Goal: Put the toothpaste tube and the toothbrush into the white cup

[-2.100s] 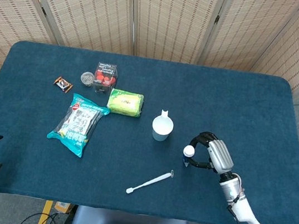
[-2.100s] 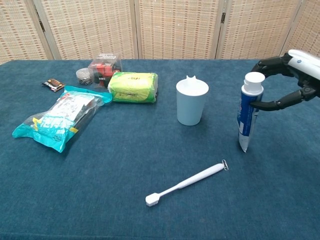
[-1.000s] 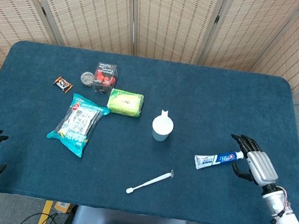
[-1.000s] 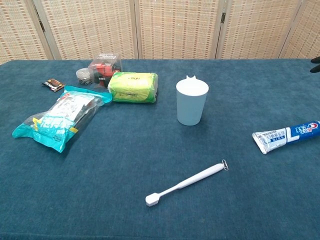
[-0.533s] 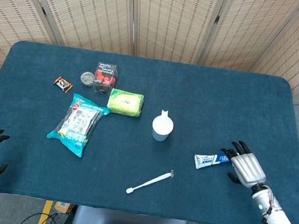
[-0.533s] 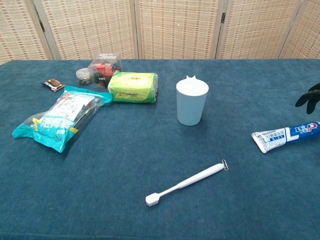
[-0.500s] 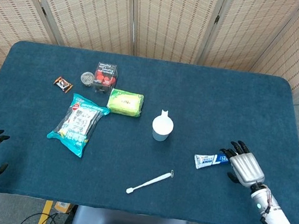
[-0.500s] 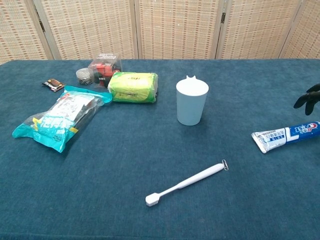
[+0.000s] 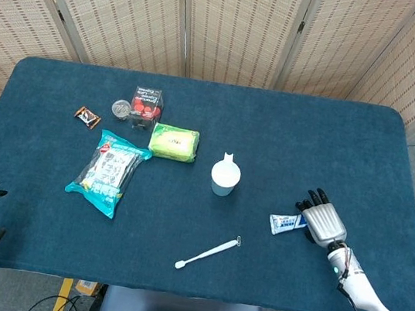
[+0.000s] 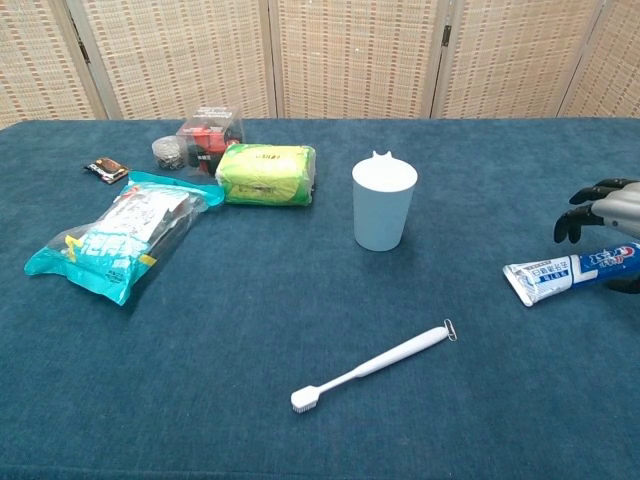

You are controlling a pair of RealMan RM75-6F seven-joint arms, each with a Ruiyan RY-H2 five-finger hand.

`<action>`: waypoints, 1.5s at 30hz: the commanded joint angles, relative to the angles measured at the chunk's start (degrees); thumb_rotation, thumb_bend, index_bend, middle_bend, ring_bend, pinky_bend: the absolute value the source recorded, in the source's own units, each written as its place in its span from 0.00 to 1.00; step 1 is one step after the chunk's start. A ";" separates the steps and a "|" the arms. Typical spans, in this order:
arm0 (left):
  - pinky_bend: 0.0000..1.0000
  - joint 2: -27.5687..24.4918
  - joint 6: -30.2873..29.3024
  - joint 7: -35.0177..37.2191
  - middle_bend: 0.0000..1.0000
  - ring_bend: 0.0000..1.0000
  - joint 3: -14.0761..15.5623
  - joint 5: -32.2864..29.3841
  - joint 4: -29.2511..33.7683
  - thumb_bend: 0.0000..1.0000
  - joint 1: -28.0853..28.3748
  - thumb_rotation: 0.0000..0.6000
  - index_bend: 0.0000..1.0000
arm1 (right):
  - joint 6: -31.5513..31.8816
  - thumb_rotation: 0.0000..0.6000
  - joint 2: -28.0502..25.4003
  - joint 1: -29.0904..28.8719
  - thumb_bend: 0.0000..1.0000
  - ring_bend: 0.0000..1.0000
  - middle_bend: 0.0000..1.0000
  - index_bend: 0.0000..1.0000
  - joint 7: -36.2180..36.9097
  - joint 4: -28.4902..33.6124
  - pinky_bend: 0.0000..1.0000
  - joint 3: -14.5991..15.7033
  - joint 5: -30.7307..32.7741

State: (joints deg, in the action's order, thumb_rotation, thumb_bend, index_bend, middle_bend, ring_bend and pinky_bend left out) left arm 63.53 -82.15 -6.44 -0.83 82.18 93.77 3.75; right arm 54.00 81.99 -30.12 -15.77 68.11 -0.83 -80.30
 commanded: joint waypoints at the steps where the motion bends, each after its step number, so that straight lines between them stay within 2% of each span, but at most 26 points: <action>1: 0.19 -0.05 0.09 0.05 0.14 0.19 0.03 -0.08 -0.08 0.31 -0.02 1.00 0.22 | 0.00 1.00 0.94 -0.15 0.19 0.11 0.32 0.33 -0.49 -1.23 0.11 0.32 -0.50; 16: 0.19 0.01 0.86 0.62 0.13 0.19 -0.10 -0.55 -0.75 0.31 0.26 1.00 0.22 | 4.22 1.00 5.66 0.56 0.19 0.16 0.36 0.38 0.32 -5.15 0.15 0.09 -2.72; 23: 0.19 0.05 1.13 0.95 0.13 0.19 0.08 -0.73 -1.15 0.31 0.17 1.00 0.22 | 4.07 1.00 7.33 0.10 0.19 0.18 0.37 0.41 -0.36 -6.24 0.16 0.11 -3.27; 28: 0.19 0.00 1.01 1.35 0.13 0.19 0.05 -1.02 -1.42 0.31 -0.05 1.00 0.22 | 4.63 1.00 8.23 0.02 0.19 0.20 0.40 0.47 0.18 -7.15 0.18 -0.16 -3.54; 32: 0.19 0.08 1.12 1.50 0.13 0.19 0.09 -0.88 -1.61 0.31 0.01 1.00 0.22 | 5.32 1.00 9.31 -0.13 0.26 0.23 0.43 0.54 1.04 -8.09 0.19 -0.32 -4.10; 35: 0.19 0.13 1.20 1.60 0.13 0.19 0.10 -0.88 -1.71 0.31 0.03 1.00 0.22 | 6.01 1.00 10.32 -0.30 0.35 0.26 0.46 0.60 1.48 -8.91 0.21 -0.53 -4.56; 38: 0.19 0.05 1.09 1.81 0.13 0.19 0.04 -0.96 -1.80 0.31 -0.05 1.00 0.22 | 6.92 1.00 10.84 -0.51 0.39 0.27 0.48 0.63 2.98 -8.70 0.22 -1.17 -4.80; 45: 0.19 -0.48 0.77 2.45 0.13 0.19 0.10 -1.00 -1.69 0.31 -0.39 1.00 0.22 | 11.12 1.00 8.75 -0.18 0.50 0.31 0.51 0.66 9.01 -3.51 0.24 -3.50 -5.17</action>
State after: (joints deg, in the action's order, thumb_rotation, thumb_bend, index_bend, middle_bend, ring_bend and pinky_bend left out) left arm 63.04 -81.38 -3.99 -0.74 81.18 92.07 3.37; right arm 63.96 91.55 -30.47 -8.03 63.33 -3.60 -85.30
